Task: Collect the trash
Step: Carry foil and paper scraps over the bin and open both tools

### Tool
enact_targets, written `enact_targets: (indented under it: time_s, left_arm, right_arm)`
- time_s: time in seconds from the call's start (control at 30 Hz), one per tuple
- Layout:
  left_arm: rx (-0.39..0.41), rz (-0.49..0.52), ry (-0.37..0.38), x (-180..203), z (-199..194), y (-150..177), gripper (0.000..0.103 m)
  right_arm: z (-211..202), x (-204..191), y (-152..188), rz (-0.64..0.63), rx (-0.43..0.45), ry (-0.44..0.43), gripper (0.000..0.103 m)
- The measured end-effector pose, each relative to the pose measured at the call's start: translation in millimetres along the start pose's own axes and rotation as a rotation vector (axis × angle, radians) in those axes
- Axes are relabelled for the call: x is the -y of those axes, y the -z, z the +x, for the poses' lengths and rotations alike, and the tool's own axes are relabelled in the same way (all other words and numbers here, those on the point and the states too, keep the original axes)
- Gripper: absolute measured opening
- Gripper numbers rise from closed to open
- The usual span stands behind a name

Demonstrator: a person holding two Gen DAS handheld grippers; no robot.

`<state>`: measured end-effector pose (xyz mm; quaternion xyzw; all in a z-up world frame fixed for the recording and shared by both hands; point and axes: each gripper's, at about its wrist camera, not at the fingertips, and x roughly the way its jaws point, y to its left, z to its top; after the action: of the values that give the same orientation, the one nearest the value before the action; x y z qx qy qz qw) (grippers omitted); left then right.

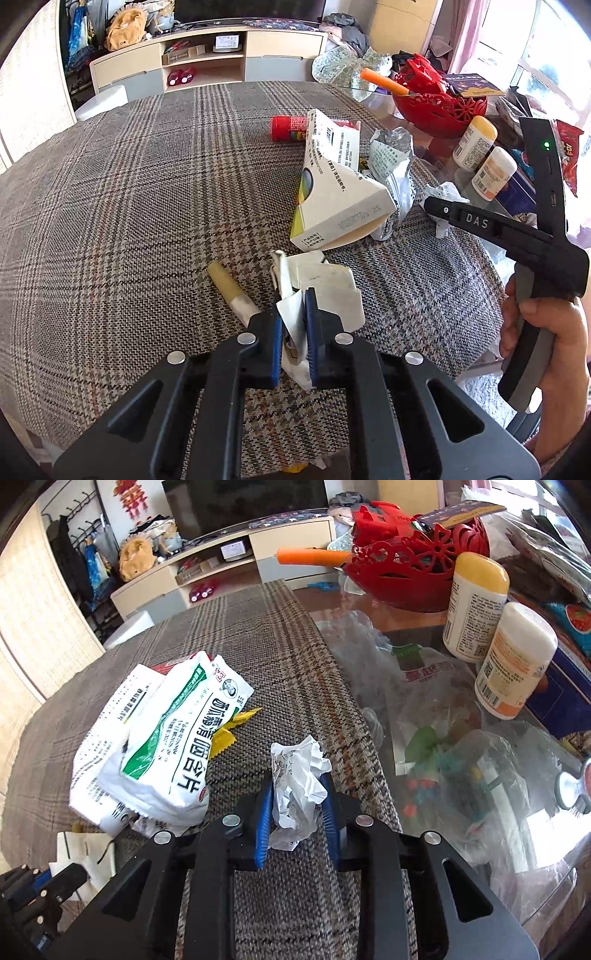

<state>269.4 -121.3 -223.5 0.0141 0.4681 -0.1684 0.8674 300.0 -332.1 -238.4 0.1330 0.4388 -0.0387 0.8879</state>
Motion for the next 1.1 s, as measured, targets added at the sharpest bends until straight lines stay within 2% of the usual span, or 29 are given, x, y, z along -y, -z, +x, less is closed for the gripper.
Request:
enact_targets:
  time_s: [0.1, 0.27, 0.43, 0.63, 0.9, 1.1]
  left_arm:
    - [0.012, 0.004, -0.002, -1.2, -9.4, 4.3, 0.007]
    - [0.056, -0.009, 0.017, -4.8, -40.4, 12.9, 0.007]
    - [0.106, -0.006, 0.009, -2.7, -78.9, 21.8, 0.007]
    - [0.136, 0.004, -0.018, -1.7, -127.4, 52.3, 0.007]
    - [0.082, -0.019, -0.022, -14.7, -154.1, 124.7, 0.007]
    - [0.010, -0.050, 0.009, -27.4, -138.8, 178.9, 0.007]
  right_arm:
    - [-15.3, 0.1, 8.0, -0.008, 0.014, -0.004, 0.025]
    - [-50.1, -6.0, 26.4, -0.005, 0.023, -0.065, 0.025]
    - [-87.9, -28.0, 48.5, -0.055, 0.036, -0.102, 0.025]
    - [-133.9, -57.2, 77.0, -0.097, 0.058, -0.135, 0.025]
    - [-172.2, -88.1, 132.5, -0.150, 0.034, -0.174, 0.025]
    - [-159.1, -97.1, 182.5, -0.156, -0.057, -0.212, 0.025]
